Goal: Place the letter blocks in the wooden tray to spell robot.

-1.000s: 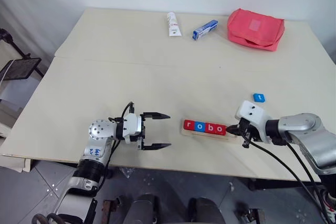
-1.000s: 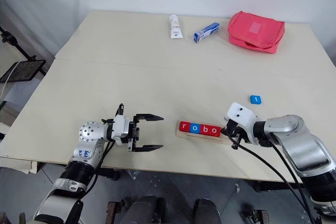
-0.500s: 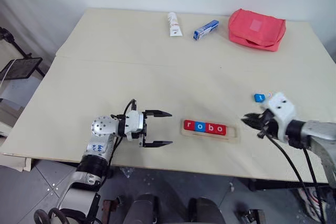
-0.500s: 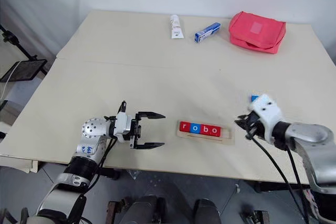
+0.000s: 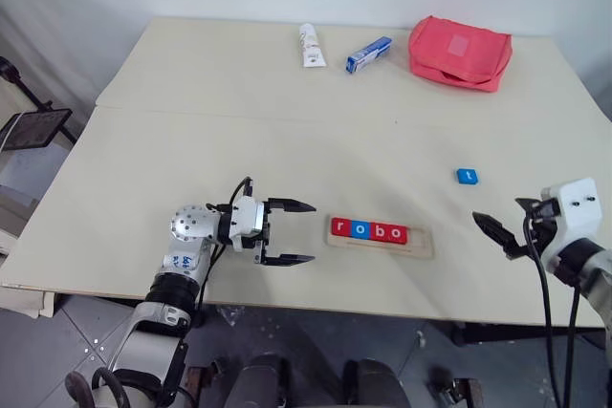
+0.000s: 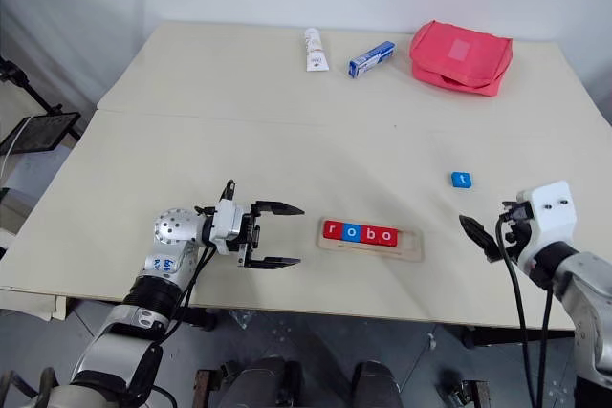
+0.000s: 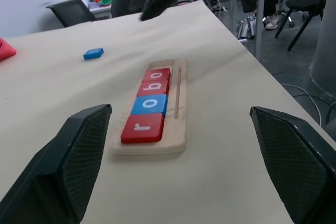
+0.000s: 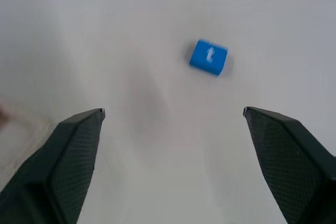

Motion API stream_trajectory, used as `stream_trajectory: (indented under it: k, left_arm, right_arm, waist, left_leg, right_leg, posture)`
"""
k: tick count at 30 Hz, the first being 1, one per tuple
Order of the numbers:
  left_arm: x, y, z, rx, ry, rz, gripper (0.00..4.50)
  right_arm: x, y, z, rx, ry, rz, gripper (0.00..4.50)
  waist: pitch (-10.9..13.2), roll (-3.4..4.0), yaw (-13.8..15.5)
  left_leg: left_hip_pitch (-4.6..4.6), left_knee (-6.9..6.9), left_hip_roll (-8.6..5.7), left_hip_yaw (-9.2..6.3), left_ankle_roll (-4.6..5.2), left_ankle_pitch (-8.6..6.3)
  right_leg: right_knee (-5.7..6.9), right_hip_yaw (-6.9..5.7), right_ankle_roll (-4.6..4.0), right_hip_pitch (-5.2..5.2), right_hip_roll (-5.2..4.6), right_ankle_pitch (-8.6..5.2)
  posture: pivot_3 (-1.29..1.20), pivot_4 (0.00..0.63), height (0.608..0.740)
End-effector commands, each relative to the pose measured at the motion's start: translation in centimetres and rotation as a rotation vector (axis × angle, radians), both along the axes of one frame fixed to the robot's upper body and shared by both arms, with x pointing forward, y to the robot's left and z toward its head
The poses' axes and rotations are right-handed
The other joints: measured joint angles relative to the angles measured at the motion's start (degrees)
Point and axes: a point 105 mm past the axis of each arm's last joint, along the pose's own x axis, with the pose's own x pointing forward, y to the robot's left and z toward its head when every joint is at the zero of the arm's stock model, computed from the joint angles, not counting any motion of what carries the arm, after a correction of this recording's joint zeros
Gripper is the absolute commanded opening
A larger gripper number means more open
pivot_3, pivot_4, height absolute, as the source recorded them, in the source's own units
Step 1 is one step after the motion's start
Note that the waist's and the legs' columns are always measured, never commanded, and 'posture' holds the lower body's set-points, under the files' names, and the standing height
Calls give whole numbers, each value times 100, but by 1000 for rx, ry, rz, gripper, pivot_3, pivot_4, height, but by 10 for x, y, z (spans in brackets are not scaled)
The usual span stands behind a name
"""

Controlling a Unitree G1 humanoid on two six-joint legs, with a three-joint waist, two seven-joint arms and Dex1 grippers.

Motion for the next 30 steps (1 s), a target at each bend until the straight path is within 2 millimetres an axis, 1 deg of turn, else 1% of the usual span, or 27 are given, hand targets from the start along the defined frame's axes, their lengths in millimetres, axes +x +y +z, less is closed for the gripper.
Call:
stream_trajectory:
  k: [1,3,9,12,14,18,27,30]
  left_arm:
    - [-1,0,5,-11,-29,-14,4500]
    - [-3,1,6,-9,-31,-18,4500]
    - [-8,7,6,3,-37,-6,4500]
    - [-11,10,6,7,-37,2,4500]
    - [-12,11,6,9,-35,7,4500]
    - [-16,16,5,12,-36,33,4500]
    - [-18,17,5,11,-33,50,4500]
    - [-16,16,5,10,-34,51,4500]
  right_arm:
    - [15,-4,5,18,-38,-38,4465]
    - [28,-5,1,62,-9,-56,4465]
    - [74,-11,-11,83,11,-104,4465]
    - [89,-13,-18,79,17,-111,4465]
    - [94,-15,-21,76,16,-119,4465]
    - [105,-15,-35,75,50,-138,4465]
    - [109,-16,-46,105,75,-161,4465]
    - [108,-16,-53,102,102,-185,4465]
  waist:
    - [0,0,0]
    - [0,0,-1]
    - [0,0,-50]
    - [0,1,-78]
    - [0,1,-92]
    - [0,1,-150]
    - [-1,2,-160]
    - [-1,1,-160]
  left_leg:
    - [0,0,0,-1,0,0]
    - [-1,-2,0,-2,0,0]
    - [-1,-2,-2,-3,1,0]
    - [-2,-6,-2,-8,1,0]
    - [-3,-7,-4,-11,1,1]
    - [-4,-9,-4,-12,2,1]
    - [-1,-3,1,-10,1,1]
    - [0,-3,1,-10,1,1]
  right_leg:
    - [2,0,0,-1,0,0]
    - [3,-1,0,-2,0,0]
    - [5,-3,0,-3,-2,0]
    - [7,-6,0,-4,-2,0]
    - [8,-6,0,-5,-3,0]
    - [9,-11,0,-4,-6,0]
    - [9,-9,0,1,-5,0]
    - [9,-9,0,2,-5,0]
  posture:
    - [0,150,740]
    - [0,150,740]
    - [0,150,740]
    - [0,150,740]
    - [0,150,740]
    - [0,150,740]
    - [0,150,740]
    - [0,150,740]
